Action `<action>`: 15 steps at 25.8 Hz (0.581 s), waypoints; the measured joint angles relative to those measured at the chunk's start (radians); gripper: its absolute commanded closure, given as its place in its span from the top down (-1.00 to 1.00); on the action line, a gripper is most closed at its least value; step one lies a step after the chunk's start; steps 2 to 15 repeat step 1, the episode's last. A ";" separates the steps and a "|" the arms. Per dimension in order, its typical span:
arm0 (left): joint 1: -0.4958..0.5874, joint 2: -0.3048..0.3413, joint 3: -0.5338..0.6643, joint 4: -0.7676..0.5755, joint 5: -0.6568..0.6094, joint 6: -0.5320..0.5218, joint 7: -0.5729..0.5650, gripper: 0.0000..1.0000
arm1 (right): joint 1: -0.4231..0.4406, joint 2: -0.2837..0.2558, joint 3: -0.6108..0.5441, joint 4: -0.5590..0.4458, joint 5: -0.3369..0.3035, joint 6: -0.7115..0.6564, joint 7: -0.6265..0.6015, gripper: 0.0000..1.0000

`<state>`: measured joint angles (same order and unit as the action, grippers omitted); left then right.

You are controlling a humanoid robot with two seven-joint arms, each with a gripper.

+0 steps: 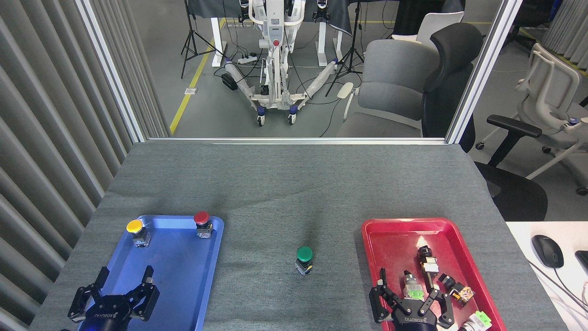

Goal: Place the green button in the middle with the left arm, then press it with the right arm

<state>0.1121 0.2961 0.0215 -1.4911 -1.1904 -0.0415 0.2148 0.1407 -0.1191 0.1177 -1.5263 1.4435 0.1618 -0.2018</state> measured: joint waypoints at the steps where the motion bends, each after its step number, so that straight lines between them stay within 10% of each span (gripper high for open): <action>1: 0.000 0.000 0.000 0.000 0.000 0.000 0.000 0.99 | 0.000 0.000 0.000 0.000 0.000 0.001 0.000 1.00; 15: 0.000 0.000 0.000 0.000 0.000 0.000 0.000 0.99 | 0.000 0.000 0.000 0.000 0.000 0.001 0.000 1.00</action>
